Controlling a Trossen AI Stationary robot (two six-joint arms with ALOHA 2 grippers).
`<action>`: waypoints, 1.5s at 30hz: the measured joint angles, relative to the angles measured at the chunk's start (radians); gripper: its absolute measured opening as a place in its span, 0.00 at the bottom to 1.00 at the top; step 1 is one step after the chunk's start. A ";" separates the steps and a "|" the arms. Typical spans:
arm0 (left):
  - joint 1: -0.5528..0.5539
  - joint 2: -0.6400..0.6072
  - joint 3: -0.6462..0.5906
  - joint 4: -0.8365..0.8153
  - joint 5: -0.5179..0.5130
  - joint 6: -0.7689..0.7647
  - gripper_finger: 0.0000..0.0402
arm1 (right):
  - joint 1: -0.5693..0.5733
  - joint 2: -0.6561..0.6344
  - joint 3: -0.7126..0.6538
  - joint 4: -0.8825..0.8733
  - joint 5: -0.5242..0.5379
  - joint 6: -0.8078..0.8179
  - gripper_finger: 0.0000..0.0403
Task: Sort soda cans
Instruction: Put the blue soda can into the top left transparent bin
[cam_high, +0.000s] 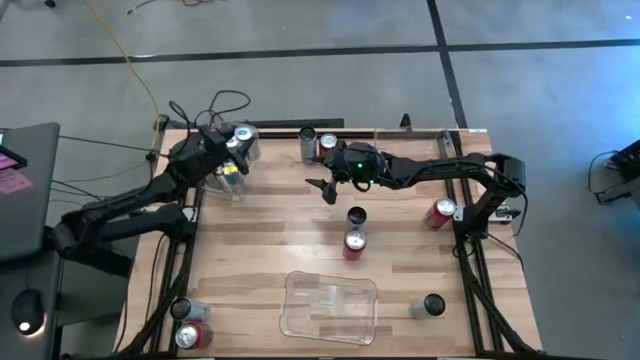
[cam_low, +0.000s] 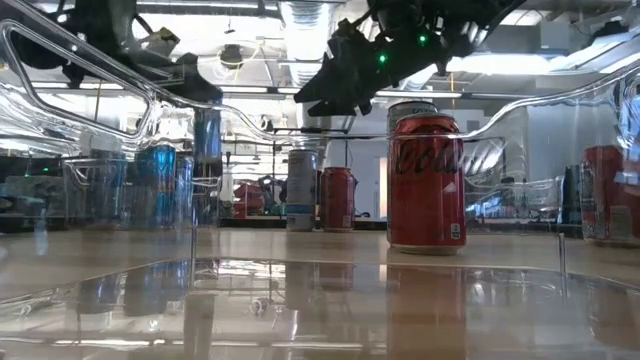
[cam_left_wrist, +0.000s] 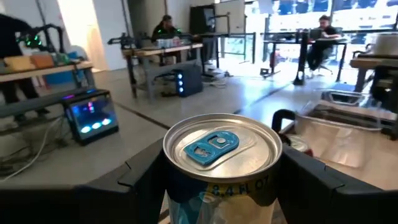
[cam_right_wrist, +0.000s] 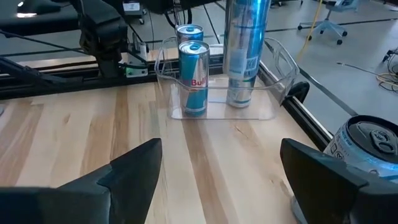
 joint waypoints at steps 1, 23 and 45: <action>0.004 0.001 0.000 -0.012 0.002 -0.005 0.59 | 0.000 0.000 0.000 0.001 0.000 0.000 0.85; 0.062 0.080 -0.037 0.019 -0.045 -0.003 0.59 | 0.001 0.000 0.000 -0.018 0.000 -0.003 0.85; 0.067 -0.244 -0.084 -0.156 0.001 0.030 0.60 | 0.001 0.000 0.000 -0.017 0.000 -0.003 0.85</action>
